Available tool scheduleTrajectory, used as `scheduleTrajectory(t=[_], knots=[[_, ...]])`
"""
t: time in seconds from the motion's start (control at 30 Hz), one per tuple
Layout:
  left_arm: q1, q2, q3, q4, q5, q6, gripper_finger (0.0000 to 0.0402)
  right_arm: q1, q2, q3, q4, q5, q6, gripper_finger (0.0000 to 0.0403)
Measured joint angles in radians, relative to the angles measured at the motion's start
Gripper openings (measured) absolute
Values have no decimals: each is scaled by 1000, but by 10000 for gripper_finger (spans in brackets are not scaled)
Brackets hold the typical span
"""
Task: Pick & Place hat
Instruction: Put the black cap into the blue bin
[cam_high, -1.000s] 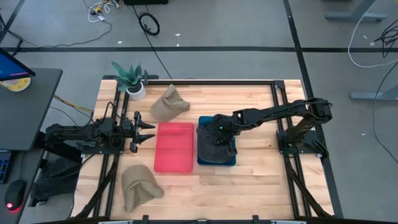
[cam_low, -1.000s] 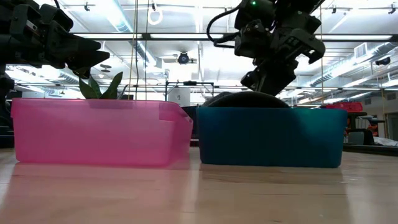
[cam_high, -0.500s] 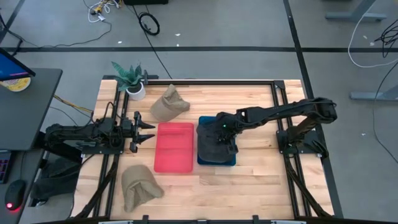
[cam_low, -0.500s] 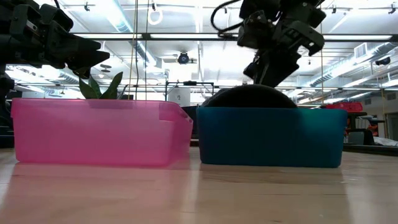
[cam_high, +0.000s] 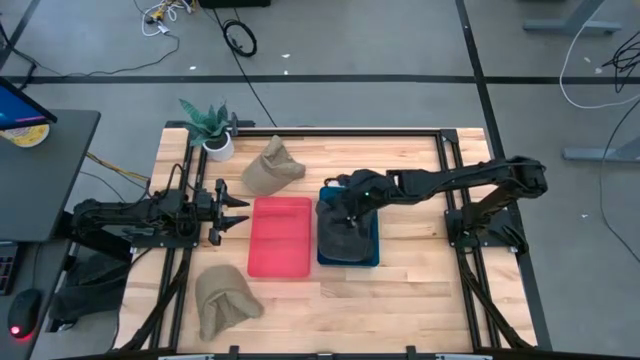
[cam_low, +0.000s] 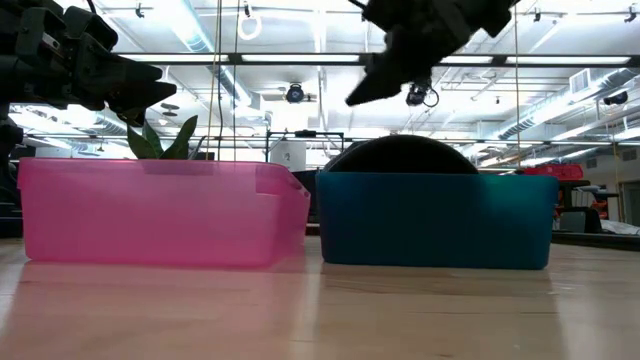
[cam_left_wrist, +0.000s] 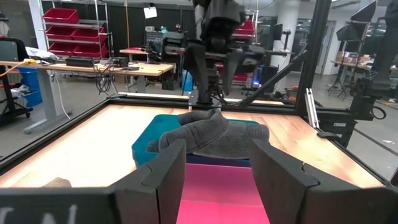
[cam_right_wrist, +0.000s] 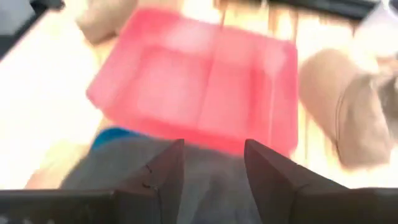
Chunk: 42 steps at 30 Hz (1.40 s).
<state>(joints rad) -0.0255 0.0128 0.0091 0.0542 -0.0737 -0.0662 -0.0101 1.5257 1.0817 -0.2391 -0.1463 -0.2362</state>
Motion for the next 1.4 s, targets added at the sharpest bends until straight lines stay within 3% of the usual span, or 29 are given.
scheduleTrajectory(t=[0.2, 0.8, 0.93, 1.4], knots=[[0, 0, 0, -1, 0, 0, 183, 24, 67, 0, 86, -30, 16, 163], [0, 0, 0, -6, 0, 0, 183, -52, 249, 3, -139, -55, 176, 137], [0, 0, 0, -6, 0, 0, 183, -71, 244, 4, -244, -45, 192, 129], [0, 0, 0, -6, 0, 0, 183, -80, 228, -2, -157, -55, 146, 120]])
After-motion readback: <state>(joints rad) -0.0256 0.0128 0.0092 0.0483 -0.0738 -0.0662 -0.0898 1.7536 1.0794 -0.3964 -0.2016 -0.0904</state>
